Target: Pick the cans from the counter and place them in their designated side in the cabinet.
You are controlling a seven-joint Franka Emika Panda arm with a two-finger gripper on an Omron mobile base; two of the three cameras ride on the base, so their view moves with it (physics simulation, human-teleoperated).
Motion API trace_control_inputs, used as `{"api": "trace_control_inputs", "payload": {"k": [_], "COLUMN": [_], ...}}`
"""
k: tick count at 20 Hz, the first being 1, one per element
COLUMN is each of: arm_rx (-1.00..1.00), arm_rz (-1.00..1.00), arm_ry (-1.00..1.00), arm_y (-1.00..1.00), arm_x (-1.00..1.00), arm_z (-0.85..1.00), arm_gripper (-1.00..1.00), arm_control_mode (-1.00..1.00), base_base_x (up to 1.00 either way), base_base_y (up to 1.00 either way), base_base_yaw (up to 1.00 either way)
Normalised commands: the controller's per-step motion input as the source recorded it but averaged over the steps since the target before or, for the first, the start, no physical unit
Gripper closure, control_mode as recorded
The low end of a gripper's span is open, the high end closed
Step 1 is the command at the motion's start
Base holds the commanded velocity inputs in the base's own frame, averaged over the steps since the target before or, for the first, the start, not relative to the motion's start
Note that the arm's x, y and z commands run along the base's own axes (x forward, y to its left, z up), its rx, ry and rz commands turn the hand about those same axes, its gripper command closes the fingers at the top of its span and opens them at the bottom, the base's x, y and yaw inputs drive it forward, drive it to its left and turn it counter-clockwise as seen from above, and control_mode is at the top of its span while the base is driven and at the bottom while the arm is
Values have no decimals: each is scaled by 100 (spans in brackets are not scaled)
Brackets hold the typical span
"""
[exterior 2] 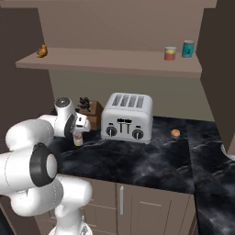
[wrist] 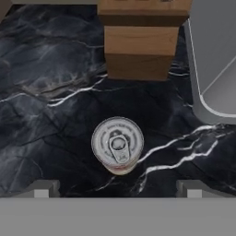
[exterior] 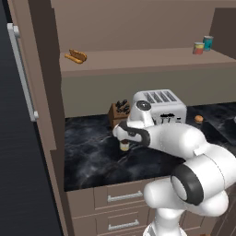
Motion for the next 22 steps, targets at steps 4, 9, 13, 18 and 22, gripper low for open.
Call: {"api": "trace_control_inputs", "payload": {"k": [4,9,13,18,22], "arm_rx": [-1,-1,-1,-1,-2], "arm_rz": [0,0,0,0,0], "arm_ry": [2,2,1,0,0], "arm_y": [4,5,4,3,2], "arm_x": [22,22,23,22,20], "arm_z": [-25,-27,-26,-26,-26], "arm_gripper": [-100,-100,-100,-100,100], "arm_control_mode": [-100,-100,-100,-100,-100], "base_base_x": [0,0,0,0,0], "base_base_y": [0,0,0,0,0], "base_base_yaw": [0,0,0,0,0]}}
